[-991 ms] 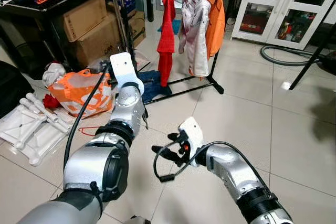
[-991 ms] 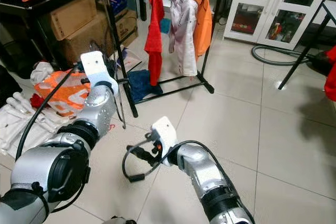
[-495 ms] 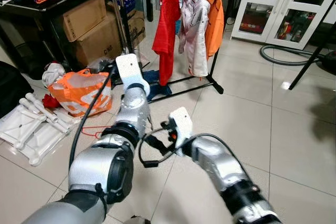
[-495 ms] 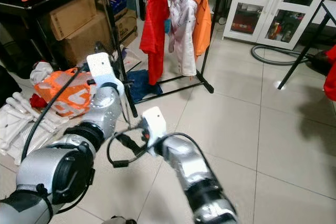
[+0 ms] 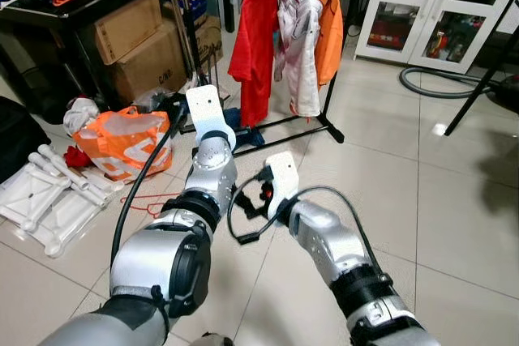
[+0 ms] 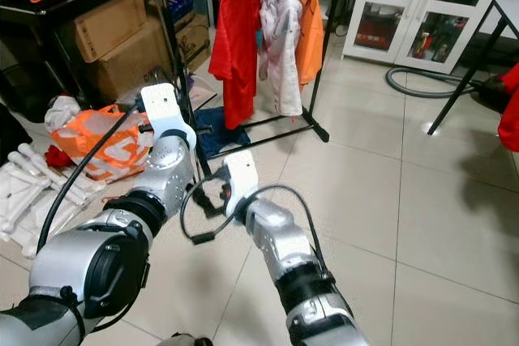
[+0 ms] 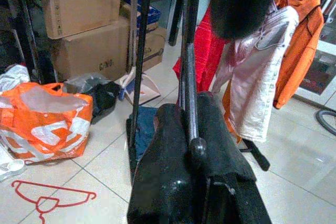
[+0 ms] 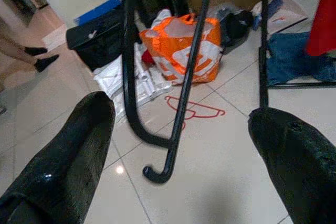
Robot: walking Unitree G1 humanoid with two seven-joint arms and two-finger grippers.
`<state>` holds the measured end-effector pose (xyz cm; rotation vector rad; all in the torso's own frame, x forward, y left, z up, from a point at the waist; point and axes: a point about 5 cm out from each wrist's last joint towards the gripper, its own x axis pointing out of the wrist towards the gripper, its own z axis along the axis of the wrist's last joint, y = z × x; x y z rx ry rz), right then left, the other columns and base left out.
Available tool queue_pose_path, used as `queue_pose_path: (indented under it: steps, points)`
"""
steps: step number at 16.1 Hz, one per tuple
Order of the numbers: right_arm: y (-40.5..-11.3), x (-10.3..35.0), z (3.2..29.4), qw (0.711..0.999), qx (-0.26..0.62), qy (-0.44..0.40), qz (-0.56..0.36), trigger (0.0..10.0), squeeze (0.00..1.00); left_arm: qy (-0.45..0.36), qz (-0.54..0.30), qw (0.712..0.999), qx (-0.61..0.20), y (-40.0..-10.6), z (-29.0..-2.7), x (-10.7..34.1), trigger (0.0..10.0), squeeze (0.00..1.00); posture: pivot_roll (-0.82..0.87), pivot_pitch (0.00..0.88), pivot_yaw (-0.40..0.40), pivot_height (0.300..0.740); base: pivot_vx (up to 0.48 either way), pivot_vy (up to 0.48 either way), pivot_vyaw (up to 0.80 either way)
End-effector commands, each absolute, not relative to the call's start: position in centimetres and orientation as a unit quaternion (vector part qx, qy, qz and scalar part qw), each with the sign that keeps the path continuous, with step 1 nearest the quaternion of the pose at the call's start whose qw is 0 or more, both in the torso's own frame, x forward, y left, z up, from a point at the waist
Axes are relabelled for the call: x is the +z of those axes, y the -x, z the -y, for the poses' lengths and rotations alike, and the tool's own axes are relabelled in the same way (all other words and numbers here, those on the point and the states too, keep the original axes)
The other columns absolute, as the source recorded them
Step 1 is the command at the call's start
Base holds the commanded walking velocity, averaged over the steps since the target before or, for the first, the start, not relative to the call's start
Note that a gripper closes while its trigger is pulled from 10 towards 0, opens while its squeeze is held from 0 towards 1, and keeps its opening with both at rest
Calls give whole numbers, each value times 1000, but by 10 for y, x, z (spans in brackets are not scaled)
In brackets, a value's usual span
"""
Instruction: Hang hanger
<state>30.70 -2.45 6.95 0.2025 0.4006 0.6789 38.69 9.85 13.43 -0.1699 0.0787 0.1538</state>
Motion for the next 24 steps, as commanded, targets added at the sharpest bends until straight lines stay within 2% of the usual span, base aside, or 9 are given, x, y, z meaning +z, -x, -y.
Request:
queue_pose_path:
  steps: [1,11,12,24]
  points:
    - [-310,77,19,919,329,-113,-185,10000,0,77,-47,993,79,-385,-96,130,10000,0,-196,0,47,740,0,0,0]
    - [-312,73,5,913,323,-130,-210,10000,0,116,-64,988,76,-382,-86,125,10000,0,-178,0,35,740,0,0,0]
    - [-312,73,5,914,322,-132,-208,0,0,129,-71,986,76,-381,-85,123,10000,0,-177,0,34,740,0,0,0]
    - [-317,71,15,924,300,-135,-196,0,0,141,-96,983,62,-377,-80,113,10000,0,-166,0,24,740,0,0,0]
